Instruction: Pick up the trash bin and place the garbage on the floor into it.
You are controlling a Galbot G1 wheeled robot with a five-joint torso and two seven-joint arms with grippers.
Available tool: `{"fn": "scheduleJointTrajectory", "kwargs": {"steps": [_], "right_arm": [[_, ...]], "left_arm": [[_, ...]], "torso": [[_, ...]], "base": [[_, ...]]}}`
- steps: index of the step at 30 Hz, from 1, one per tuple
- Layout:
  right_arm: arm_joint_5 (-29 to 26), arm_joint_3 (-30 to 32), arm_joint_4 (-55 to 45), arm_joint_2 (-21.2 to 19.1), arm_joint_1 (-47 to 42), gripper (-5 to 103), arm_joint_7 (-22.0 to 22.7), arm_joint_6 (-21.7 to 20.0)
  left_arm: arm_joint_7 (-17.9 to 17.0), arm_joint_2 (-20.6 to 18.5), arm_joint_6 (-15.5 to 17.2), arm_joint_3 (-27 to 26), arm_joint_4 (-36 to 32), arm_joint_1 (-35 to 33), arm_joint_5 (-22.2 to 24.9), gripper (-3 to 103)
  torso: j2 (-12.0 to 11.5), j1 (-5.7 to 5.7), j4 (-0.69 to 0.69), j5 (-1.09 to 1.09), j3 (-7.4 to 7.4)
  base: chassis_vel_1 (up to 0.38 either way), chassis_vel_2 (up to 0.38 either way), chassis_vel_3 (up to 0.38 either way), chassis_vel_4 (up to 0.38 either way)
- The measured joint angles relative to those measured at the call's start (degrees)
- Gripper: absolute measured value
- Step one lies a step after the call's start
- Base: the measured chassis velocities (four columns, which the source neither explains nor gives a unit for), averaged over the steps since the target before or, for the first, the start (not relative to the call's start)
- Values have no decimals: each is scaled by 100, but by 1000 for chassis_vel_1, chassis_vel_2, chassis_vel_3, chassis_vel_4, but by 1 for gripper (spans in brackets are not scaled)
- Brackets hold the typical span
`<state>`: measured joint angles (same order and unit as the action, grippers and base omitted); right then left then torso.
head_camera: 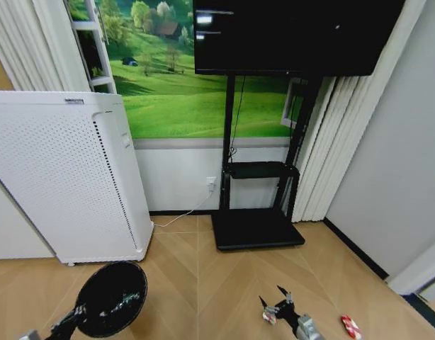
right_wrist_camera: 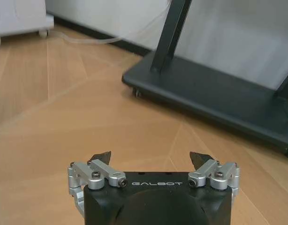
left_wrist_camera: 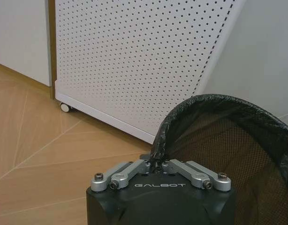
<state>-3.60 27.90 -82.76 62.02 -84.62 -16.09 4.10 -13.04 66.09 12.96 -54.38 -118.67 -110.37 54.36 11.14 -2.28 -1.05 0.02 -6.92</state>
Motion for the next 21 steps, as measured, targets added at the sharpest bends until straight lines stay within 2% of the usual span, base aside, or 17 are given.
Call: {"fn": "scheduleJointTrajectory", "kwargs": {"steps": [7,9,12,21], "right_arm": [[240,-126,791,-110,388,93,-356,101],[449,-182,1125,-47,498,94,-604,134],[615,-251,1349,31,551,95,-725,194],[902,-528,1924,221,904,95,-673,356]], "left_arm": [[14,44,-23,55,-29,-48,-87,4],[-59,57,-24,94,-74,-36,-94,4],[-94,61,-17,122,-136,-23,-82,4],[-170,89,17,177,-281,-46,-84,4]], "torso": [[0,0,0,-1,0],[0,0,0,-2,0],[0,0,-1,0,0],[0,0,-1,-2,0]], "base": [[0,0,0,0],[0,0,0,0],[0,0,0,0],[0,0,0,0]]}}
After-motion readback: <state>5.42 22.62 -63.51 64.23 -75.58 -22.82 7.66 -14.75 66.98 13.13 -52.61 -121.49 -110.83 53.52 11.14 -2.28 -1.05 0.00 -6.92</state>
